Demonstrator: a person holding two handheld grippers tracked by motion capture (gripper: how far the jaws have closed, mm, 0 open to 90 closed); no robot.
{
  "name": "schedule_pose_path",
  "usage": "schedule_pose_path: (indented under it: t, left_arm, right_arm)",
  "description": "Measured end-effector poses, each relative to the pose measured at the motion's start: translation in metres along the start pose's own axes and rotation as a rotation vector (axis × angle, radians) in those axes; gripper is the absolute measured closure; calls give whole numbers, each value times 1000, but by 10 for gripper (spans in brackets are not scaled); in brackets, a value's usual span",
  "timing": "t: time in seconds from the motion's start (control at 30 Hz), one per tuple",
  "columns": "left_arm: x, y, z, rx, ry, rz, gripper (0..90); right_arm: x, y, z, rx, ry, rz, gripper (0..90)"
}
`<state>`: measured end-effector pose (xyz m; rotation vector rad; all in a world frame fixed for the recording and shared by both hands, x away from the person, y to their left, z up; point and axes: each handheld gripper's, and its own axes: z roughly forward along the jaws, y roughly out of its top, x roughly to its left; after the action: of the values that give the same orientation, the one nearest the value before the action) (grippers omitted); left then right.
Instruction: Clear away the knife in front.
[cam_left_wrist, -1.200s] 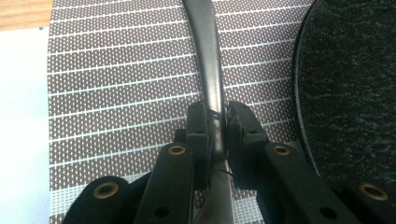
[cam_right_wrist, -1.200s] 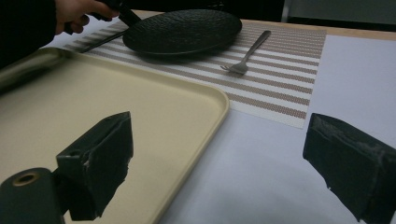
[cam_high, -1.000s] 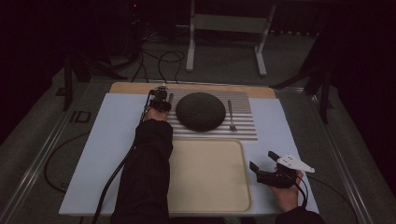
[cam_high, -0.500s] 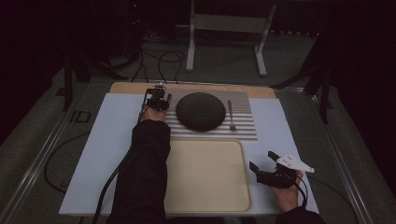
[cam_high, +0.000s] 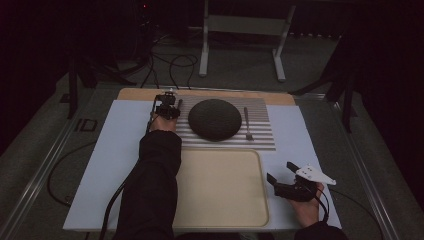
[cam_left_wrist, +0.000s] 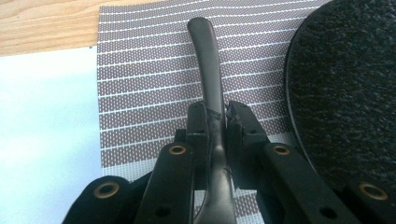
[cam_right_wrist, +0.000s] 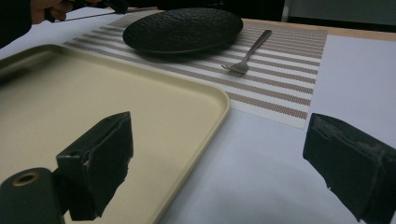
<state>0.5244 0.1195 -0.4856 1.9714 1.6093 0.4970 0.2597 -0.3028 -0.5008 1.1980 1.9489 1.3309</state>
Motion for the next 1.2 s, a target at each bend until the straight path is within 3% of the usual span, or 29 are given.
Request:
schedule_pose_path:
  t: [0.4,0.8,1.2]
  left_arm:
    - [-9,-6,-10,-20,-3,25,809]
    - [-22,-10,-34,-56,-10,56,809]
    - [-21,-20,-55,-87,-3,51,808]
  right_arm:
    - [0,0,0,-1,-1,-1,86]
    - [0,0,0,-6,-2,-6,86]
    - [1,1,0,-6,-2,-8,86]
